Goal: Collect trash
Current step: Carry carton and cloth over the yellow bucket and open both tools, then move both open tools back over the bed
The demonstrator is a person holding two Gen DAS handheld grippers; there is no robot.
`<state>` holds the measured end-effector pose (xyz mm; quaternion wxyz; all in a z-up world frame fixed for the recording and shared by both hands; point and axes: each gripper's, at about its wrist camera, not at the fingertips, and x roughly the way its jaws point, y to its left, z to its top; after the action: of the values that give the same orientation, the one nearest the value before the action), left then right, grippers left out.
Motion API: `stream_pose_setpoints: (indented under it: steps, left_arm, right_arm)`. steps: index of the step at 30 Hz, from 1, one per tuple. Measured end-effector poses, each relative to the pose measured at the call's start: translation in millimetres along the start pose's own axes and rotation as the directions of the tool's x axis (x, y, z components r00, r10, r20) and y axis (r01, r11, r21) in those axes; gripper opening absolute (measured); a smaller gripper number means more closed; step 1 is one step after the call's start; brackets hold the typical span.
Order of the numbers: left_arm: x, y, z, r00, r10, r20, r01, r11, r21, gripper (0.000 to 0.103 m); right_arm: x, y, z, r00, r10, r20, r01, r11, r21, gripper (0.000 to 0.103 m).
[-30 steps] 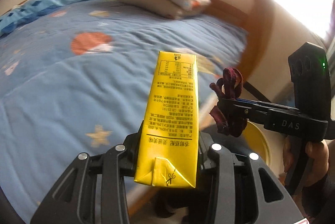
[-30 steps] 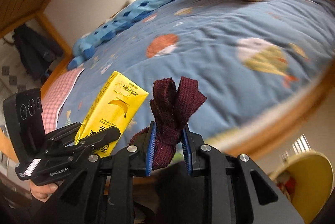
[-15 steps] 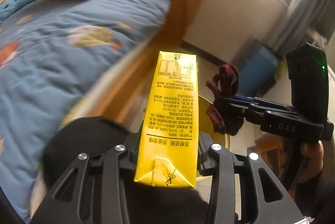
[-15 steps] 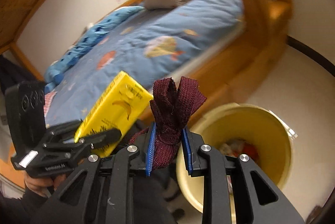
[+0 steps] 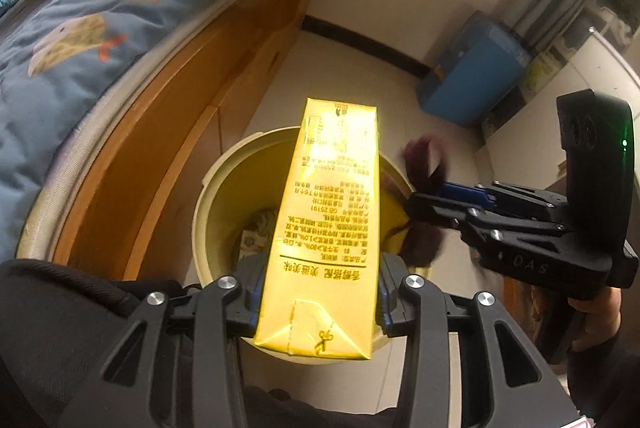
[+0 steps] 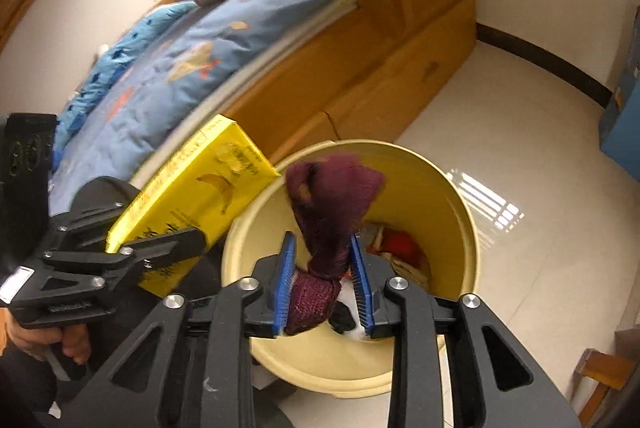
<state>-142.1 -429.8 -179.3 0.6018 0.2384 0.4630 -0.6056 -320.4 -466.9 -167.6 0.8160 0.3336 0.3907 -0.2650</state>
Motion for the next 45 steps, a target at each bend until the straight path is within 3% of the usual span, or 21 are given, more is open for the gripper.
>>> stream_pose_setpoints:
  steps: [2,3,12,21,31,39,45]
  left_arm:
    - [5,4,1,1.0,0.027,-0.004,-0.027,1.0,-0.01,0.069]
    - [8,7,0,0.999,0.037,-0.014,-0.038,0.999,-0.021,0.072]
    - [12,6,-3,0.998,0.056,-0.035,-0.056,0.998,0.023,0.077]
    - [10,9,0,0.999,0.043,-0.025,-0.043,0.999,0.005,0.077]
    - [-23,14,-2,0.996,0.063,0.068,-0.061,0.998,-0.024,0.077]
    - [-96,43,-18,0.959,0.181,0.218,-0.166,0.982,-0.086,0.077]
    - [-162,94,-51,0.905,0.324,0.277,-0.26,0.934,-0.245,0.078]
  right_arm:
    - [2,-4,-1,1.0,-0.023,0.005,0.023,1.0,0.003,0.053]
    - [2,-6,-2,1.0,-0.028,0.0,0.028,1.0,0.0,0.053]
    - [4,-10,-10,0.999,-0.016,-0.038,0.016,1.0,0.002,0.053]
    - [0,-2,-3,0.999,-0.017,-0.029,0.016,1.0,-0.018,0.053]
    - [-16,29,11,1.0,0.016,0.017,-0.014,0.997,-0.082,0.053]
    - [-22,112,33,0.99,0.134,0.045,-0.118,0.959,-0.257,0.053]
    - [-14,196,48,0.965,0.261,0.027,-0.229,0.887,-0.401,0.053]
